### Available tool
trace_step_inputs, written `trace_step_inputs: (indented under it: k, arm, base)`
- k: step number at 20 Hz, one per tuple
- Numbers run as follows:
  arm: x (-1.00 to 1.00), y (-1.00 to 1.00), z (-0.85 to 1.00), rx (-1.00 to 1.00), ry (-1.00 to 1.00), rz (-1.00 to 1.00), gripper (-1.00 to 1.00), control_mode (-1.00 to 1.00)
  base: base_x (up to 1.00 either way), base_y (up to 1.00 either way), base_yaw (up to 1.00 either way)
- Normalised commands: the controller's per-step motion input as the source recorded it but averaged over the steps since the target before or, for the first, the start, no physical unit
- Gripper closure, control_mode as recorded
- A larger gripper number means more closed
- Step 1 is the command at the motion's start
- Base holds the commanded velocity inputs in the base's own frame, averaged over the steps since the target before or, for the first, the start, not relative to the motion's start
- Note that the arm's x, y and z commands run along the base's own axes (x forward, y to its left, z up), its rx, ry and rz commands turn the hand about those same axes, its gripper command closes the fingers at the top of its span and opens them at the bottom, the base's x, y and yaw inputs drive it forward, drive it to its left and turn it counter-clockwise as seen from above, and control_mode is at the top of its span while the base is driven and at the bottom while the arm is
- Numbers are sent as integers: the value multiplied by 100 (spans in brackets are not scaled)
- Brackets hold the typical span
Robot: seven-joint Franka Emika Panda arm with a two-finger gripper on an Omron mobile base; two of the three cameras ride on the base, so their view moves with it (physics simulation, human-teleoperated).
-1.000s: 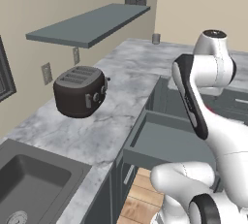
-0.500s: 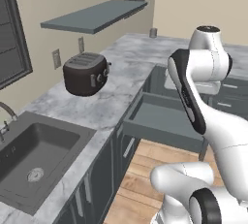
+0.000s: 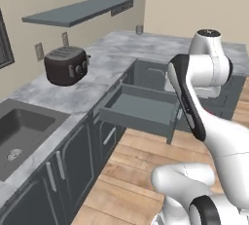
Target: Take a straw from the drawer in front and place it inside the glass cup on the dining counter.
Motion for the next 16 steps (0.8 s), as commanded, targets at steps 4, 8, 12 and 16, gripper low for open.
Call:
trace_step_inputs:
  k: [4, 8, 12, 16]
  arm:
    - [0, 0, 0, 0, 0, 0, 100, 100]
    - [0, 0, 0, 0, 0, 0, 100, 100]
    - [0, 0, 0, 0, 0, 0, 100, 100]
    - [0, 0, 0, 0, 0, 0, 100, 100]
  base:
    - [0, -100, 0]
    - [0, -100, 0]
    - [4, -100, -2]
    - [20, -100, -11]
